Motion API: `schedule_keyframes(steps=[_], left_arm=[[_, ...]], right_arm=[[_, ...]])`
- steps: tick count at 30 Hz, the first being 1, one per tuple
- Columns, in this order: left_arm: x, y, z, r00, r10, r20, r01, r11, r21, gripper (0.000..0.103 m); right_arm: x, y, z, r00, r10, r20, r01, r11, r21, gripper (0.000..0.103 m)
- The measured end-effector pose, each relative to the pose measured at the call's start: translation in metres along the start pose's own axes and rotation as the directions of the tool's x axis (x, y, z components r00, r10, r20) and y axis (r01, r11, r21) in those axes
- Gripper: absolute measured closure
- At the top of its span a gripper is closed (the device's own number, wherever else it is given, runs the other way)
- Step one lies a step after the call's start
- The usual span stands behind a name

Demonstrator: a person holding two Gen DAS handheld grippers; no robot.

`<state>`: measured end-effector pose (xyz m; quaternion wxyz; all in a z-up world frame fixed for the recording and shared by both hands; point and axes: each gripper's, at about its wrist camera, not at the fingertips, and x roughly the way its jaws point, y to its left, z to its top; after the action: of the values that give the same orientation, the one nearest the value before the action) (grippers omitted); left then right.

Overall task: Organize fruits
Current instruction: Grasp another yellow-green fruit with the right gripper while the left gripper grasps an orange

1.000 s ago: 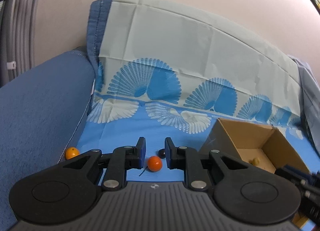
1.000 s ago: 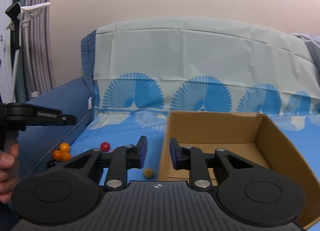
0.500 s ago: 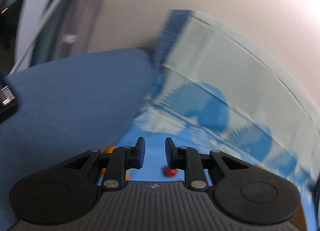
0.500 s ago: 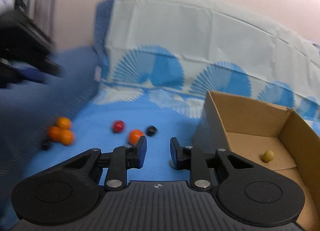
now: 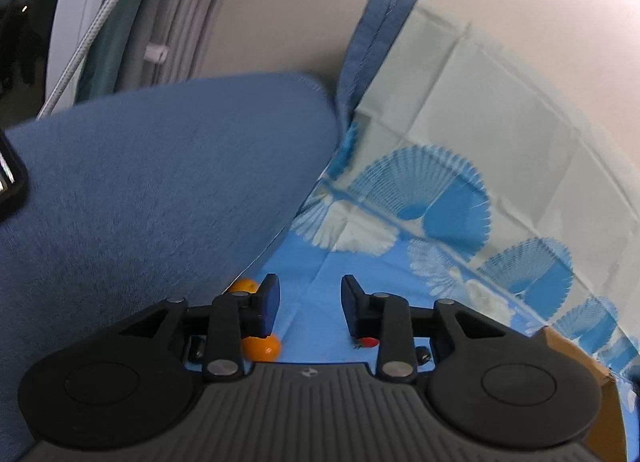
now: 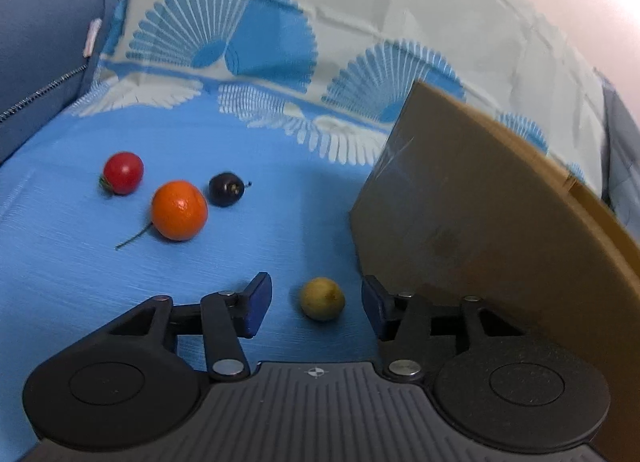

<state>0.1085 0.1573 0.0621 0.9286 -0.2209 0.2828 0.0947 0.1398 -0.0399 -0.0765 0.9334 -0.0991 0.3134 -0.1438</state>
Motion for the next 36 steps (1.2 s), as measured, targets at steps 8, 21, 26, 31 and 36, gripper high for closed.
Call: schedule_keyframes(steps=[8,21,26,31,36], left_arm=[[0.058,0.003,-0.014,0.971,0.147,-0.187,-0.143,0.989,0.031,0.059],[0.102,0.017,-0.022,0.936,0.193,-0.295,-0.201,0.98,0.005,0.053],[0.108,-0.003,-0.03,0.938,0.229,-0.261,-0.213,0.973,0.088,0.065],[0.101,-0.006,-0.033,0.933,0.239,-0.267,-0.212,0.969,0.125,0.066],[0.08,-0.005,-0.033,0.937,0.184,-0.298,-0.152,0.98,0.126,0.066]], right_arm=[[0.01,-0.021,-0.005,0.997,0.074,0.005,-0.073,0.988,0.137,0.076],[-0.031,-0.025,-0.016,0.963,0.266,0.03,-0.268,0.951,0.152,0.076],[-0.046,-0.031,-0.016,0.932,0.361,-0.01,-0.357,0.926,0.122,0.076],[-0.069,-0.045,-0.015,0.921,0.387,-0.033,-0.384,0.92,0.076,0.076],[-0.1,-0.064,-0.018,0.899,0.435,-0.053,-0.435,0.9,0.022,0.076]])
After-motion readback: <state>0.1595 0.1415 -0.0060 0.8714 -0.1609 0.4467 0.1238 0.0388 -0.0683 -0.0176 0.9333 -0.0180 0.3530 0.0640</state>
